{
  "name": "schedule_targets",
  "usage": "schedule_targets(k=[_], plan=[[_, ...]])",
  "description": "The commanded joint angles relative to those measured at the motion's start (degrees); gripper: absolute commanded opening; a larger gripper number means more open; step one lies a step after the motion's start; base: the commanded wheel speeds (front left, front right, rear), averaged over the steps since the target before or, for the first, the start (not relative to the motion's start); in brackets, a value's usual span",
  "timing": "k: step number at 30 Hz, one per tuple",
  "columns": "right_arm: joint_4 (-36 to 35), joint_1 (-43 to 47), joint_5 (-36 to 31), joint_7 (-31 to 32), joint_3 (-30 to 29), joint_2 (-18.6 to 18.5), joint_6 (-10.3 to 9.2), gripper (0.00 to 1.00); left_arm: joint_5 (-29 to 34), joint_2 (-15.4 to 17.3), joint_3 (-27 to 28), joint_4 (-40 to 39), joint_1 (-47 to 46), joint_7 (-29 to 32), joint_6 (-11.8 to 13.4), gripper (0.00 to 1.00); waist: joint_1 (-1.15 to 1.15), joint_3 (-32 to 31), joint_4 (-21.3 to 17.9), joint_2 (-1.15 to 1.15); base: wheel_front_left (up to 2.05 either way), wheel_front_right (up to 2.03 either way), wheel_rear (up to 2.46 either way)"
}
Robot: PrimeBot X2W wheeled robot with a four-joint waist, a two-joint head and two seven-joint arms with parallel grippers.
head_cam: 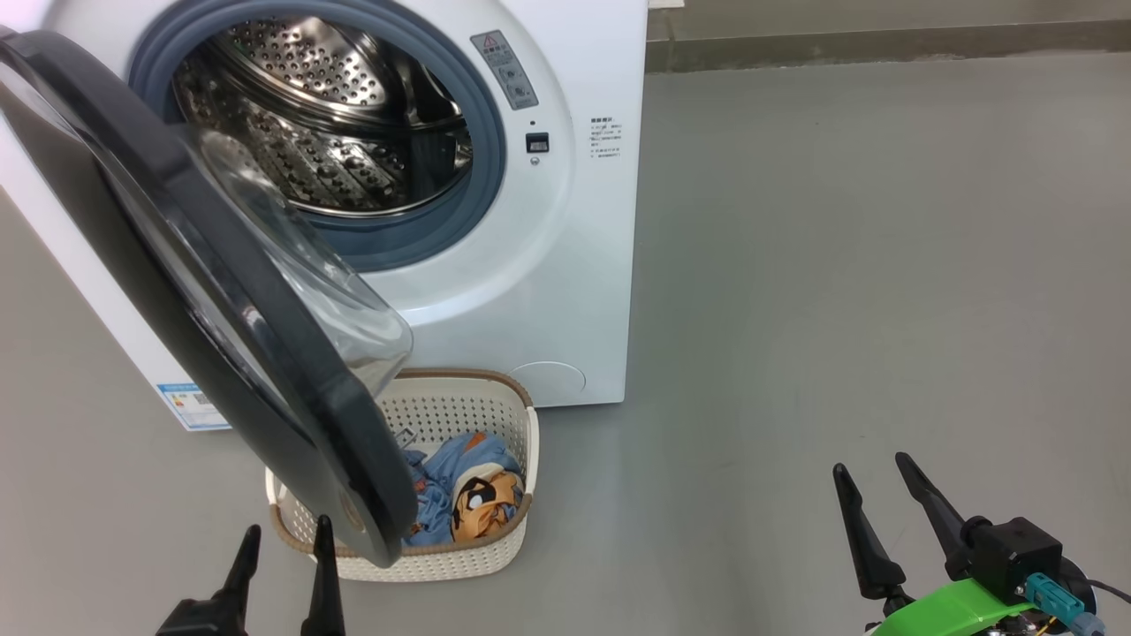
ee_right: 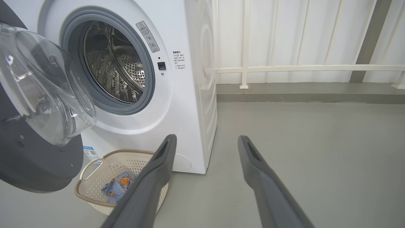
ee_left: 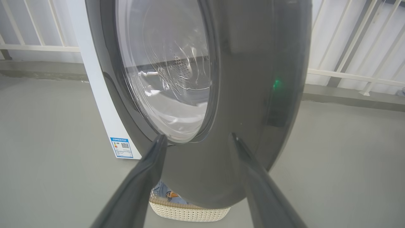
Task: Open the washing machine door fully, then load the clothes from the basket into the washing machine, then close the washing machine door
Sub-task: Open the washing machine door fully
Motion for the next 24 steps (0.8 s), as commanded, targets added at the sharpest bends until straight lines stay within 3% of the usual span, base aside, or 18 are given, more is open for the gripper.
schedule_targets(k=[1, 24], plan=[[-1.33, -0.22, -0.46, -0.69, 1.15, -0.16, 0.09, 1.0, 0.61, 0.61, 1.77, -1.01, -1.16, -0.53, -0.08, 1.0, 0.0, 0.06, 0.0, 0.0, 0.0, 0.0, 0.0], [-1.04, -0.54, -0.62, -0.69, 1.0, 0.44, 0.09, 1.0, 0.82, 0.61, 1.85, -0.78, -1.54, -0.53, -0.1, 1.0, 0.0, 0.53, -0.02, 0.0, 0.0, 0.0, 0.0]])
